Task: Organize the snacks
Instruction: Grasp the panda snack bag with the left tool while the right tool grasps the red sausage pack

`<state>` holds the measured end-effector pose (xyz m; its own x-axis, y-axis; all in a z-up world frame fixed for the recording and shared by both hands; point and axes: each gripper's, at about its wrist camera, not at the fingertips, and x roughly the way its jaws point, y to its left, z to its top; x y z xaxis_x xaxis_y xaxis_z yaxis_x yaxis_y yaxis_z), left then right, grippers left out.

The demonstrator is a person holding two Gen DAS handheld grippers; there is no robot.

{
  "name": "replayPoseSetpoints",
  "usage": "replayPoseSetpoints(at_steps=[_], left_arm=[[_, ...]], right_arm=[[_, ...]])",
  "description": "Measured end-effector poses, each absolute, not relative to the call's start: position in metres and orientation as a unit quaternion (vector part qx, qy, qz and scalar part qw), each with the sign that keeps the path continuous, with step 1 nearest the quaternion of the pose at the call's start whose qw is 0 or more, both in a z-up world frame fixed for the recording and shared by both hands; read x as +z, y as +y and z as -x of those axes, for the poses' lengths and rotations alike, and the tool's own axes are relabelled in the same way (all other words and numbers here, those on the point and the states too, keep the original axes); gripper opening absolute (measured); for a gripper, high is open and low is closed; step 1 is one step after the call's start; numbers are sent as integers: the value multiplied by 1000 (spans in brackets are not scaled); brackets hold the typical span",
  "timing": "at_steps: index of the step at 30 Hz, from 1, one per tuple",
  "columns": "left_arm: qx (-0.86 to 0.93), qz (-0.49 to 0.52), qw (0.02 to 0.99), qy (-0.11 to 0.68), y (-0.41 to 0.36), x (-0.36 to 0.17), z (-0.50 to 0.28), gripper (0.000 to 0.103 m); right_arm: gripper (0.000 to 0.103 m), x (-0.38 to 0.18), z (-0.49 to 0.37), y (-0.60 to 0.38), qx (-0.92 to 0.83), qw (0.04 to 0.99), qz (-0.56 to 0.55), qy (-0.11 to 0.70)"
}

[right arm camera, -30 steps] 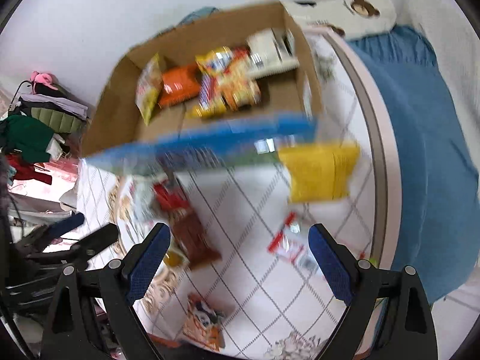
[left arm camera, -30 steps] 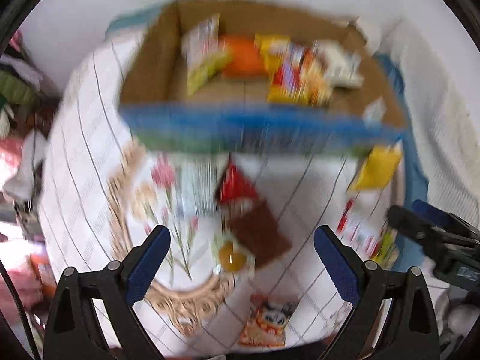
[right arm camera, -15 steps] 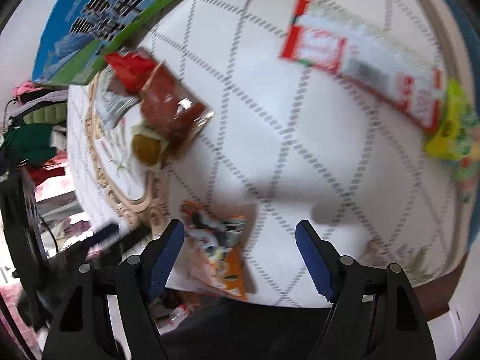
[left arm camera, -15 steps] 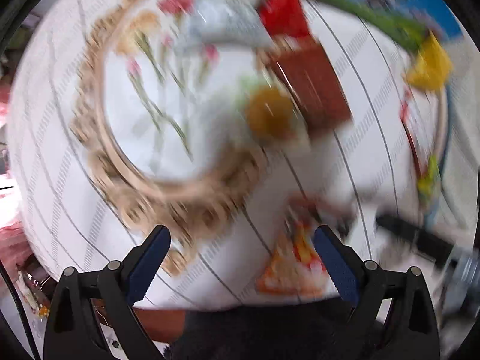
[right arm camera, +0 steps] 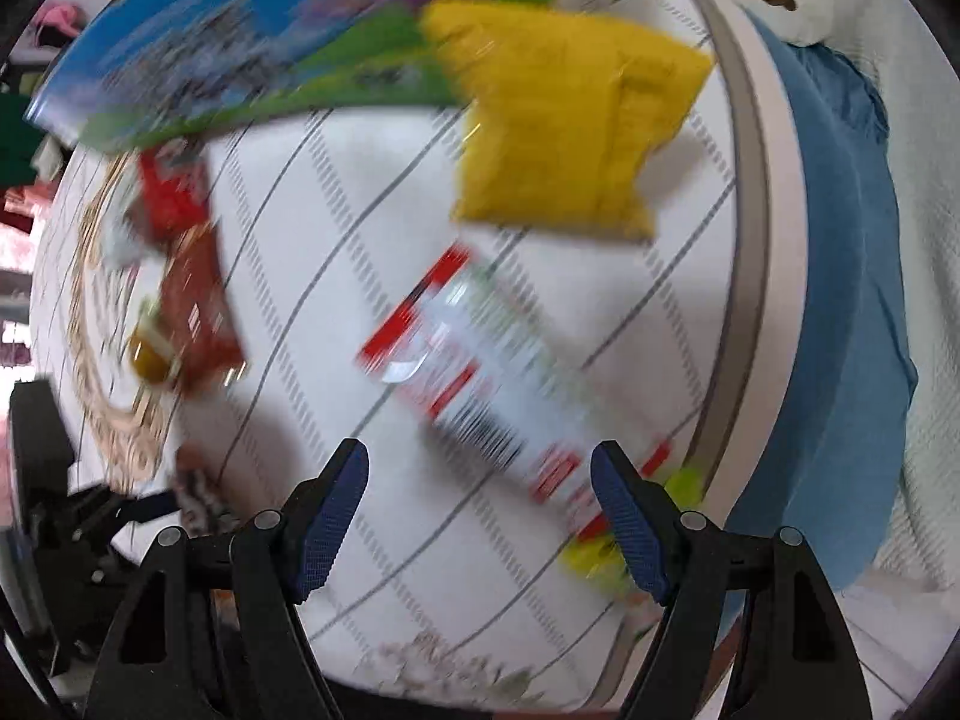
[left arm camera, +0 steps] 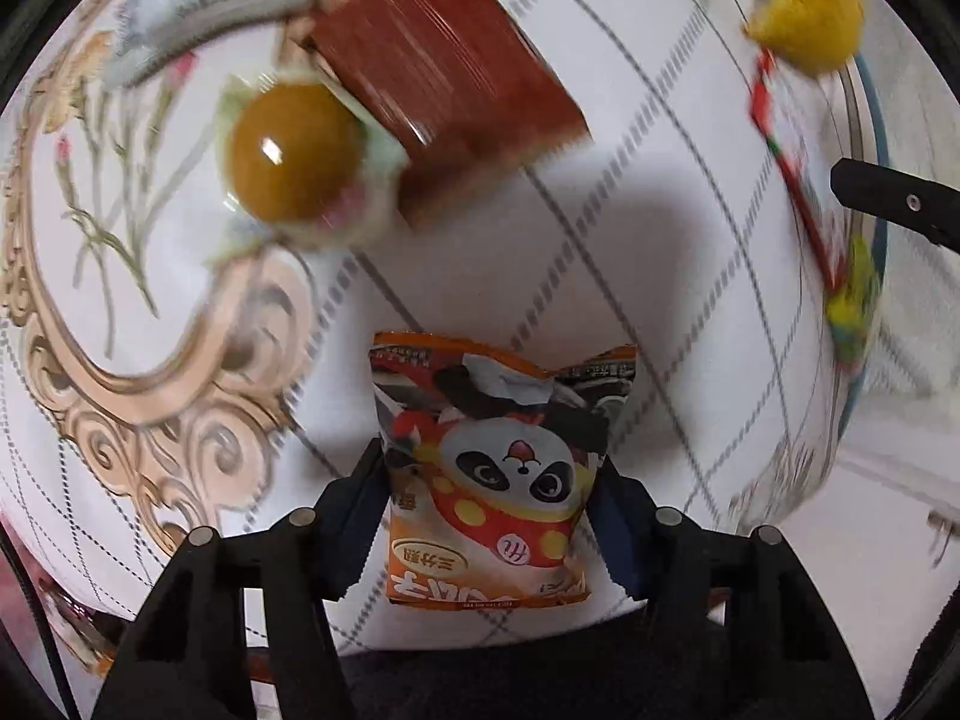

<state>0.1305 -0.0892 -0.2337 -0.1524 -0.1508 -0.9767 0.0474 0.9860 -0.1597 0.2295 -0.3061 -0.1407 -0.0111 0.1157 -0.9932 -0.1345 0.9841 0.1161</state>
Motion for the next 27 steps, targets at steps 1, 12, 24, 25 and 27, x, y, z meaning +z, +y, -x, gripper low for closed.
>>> replayPoseSetpoints(at_steps=[1,12,24,25,27], left_arm=[[-72,37,653,753,-86,-232,-134,60],[-47,56,662,746,-65,-231,-127,60],[-45,60,656,751,-61,-237,-131,60],[-46,60,655,752,-63,-238,-132,60],[-46,62,655,752,-65,-240,-132,60]], right_arm=[[80,-143,-236,-311,87,702,-6,706],[80,-188,-241,-337,85,618,-233,746],[79,-173,-226,-259,147,664,31,733],[76,-174,-224,-258,136,669,34,730],[65,-174,-216,-262,103,673,26,732]])
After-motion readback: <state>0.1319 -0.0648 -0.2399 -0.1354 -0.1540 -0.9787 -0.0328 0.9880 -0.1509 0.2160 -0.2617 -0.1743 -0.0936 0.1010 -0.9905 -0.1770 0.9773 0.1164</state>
